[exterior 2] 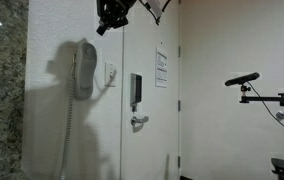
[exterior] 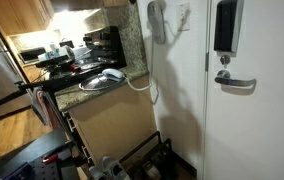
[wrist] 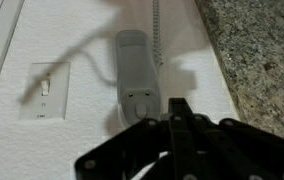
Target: Unhang the phone receiver, put it on the counter, and then press the button of the thing on the wall
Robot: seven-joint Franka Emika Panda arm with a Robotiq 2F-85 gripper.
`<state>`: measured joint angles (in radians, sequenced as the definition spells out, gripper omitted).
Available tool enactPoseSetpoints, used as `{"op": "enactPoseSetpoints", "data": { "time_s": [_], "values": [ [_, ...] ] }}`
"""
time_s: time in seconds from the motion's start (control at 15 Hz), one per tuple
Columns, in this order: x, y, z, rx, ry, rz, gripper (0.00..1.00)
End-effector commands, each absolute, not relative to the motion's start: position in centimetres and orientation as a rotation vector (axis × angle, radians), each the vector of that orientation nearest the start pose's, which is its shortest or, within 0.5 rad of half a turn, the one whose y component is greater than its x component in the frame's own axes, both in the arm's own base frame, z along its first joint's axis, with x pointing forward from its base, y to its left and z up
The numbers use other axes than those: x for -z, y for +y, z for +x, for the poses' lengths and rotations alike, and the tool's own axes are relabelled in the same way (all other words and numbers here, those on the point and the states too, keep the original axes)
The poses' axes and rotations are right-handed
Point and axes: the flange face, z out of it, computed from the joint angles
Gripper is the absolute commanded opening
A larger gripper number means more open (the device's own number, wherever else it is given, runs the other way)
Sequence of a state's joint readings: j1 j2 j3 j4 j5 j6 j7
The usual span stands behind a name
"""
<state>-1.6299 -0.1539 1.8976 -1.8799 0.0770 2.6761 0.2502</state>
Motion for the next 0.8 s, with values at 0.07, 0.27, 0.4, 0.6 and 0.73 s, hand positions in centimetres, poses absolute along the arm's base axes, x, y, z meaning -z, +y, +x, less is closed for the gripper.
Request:
{"op": "enactPoseSetpoints", "data": {
  "time_s": [0.07,0.27,0.4,0.6,0.73],
  "values": [
    [-56.3,19.7,61.5,1.044,-0.024,-2.852,0.00],
    [-55.9,20.0,62.8,1.029,-0.029,-2.848,0.00],
    [-55.5,19.9,63.9,1.019,-0.027,-2.849,0.00],
    [-55.1,19.8,63.3,1.018,-0.018,-2.834,0.01],
    [-54.8,20.0,63.8,1.026,-0.015,-2.847,0.01]
  ]
}}
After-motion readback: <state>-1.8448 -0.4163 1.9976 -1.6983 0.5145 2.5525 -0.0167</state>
